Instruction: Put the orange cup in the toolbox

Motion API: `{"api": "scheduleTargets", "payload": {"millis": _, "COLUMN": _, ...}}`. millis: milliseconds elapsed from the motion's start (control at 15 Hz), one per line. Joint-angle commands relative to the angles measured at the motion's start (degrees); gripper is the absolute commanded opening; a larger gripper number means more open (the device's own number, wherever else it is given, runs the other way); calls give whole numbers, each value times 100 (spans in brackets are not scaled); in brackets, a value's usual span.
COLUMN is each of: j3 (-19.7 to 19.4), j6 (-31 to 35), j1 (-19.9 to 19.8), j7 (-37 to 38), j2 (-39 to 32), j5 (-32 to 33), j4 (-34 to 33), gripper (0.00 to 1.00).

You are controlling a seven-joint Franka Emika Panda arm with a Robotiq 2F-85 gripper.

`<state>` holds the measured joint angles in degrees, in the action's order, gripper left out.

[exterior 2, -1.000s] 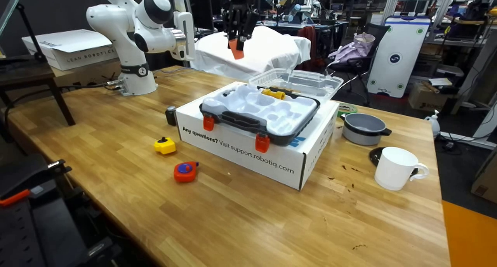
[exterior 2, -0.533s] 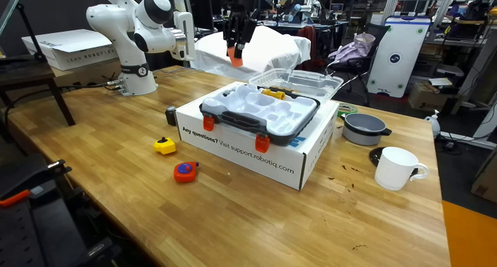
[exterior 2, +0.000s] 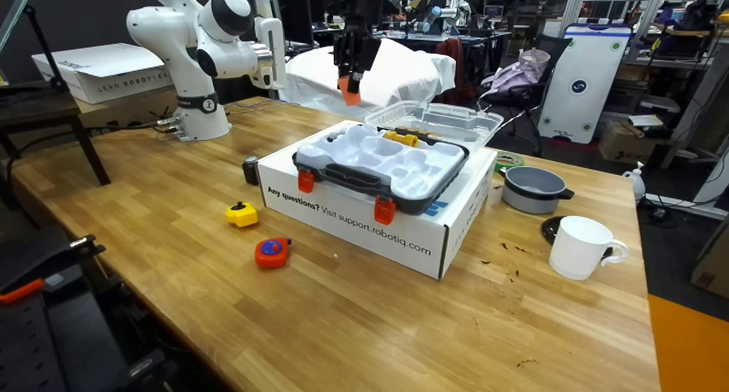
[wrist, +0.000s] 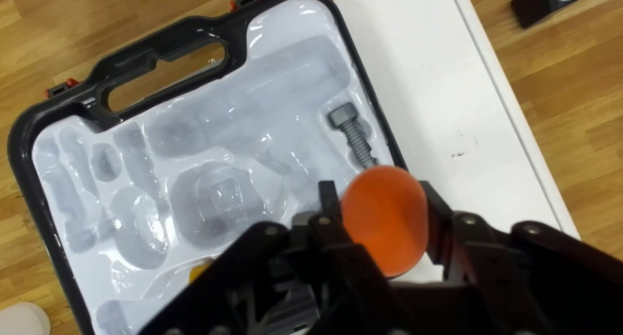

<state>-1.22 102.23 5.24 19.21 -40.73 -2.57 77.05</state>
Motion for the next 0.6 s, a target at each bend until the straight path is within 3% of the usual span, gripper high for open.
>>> {"api": "scheduleTargets", "payload": {"millis": 0, "j3": 46, "j6": 177, "j1": -36, "j7": 55, "j2": 35, "j5": -191, "j4": 128, "gripper": 16}}
{"api": "scheduleTargets", "payload": {"millis": 533, "j3": 66, "j6": 357, "j1": -110, "j7": -19, "j2": -105, "j5": -432, "j4": 92, "gripper": 16}}
